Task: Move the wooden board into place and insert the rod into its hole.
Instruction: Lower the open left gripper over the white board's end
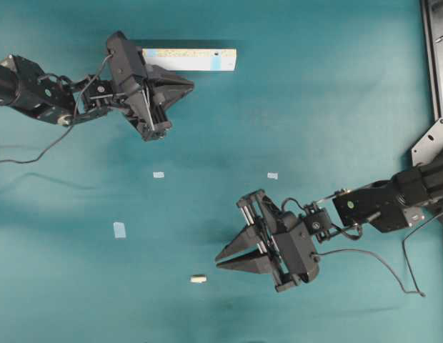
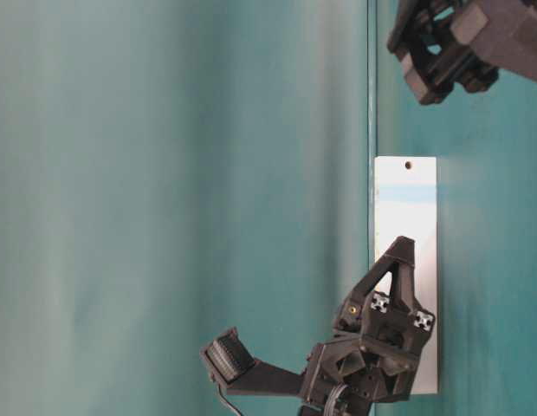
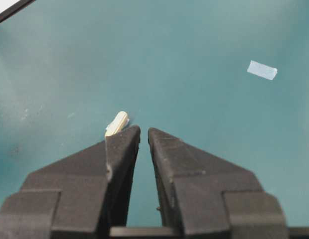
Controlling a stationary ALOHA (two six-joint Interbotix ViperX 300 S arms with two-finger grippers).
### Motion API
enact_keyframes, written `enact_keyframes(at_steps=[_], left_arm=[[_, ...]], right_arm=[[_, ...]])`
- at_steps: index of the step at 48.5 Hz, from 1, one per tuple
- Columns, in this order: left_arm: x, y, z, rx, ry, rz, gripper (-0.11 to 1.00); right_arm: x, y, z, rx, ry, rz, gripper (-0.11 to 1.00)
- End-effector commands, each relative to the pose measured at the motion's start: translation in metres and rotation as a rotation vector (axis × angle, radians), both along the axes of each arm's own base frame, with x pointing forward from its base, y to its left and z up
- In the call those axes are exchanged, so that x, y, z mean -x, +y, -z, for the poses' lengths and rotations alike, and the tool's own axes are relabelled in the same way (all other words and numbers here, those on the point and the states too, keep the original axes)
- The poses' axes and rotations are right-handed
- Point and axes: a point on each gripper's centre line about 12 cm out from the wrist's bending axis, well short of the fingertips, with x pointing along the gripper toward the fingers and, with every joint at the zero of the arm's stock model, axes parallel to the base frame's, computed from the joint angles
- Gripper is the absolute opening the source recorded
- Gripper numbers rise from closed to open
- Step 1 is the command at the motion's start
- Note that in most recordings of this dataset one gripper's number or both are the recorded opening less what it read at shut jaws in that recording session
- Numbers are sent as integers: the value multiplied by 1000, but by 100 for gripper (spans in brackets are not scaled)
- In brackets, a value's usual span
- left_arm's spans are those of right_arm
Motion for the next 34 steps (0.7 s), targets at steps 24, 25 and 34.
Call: enact_keyframes(at_steps=[24,25,34], left_arm=[[4,-12,-48,46,142,64,9],[5,-12,-50,47,142,65,14],[12,-17,-69,59,163,73,63]], right_arm=[[-17,6,-52,66,63,-5,-1],[-17,6,-53,69,69,-5,-1],[-15,4,-55,84,123,6,11]])
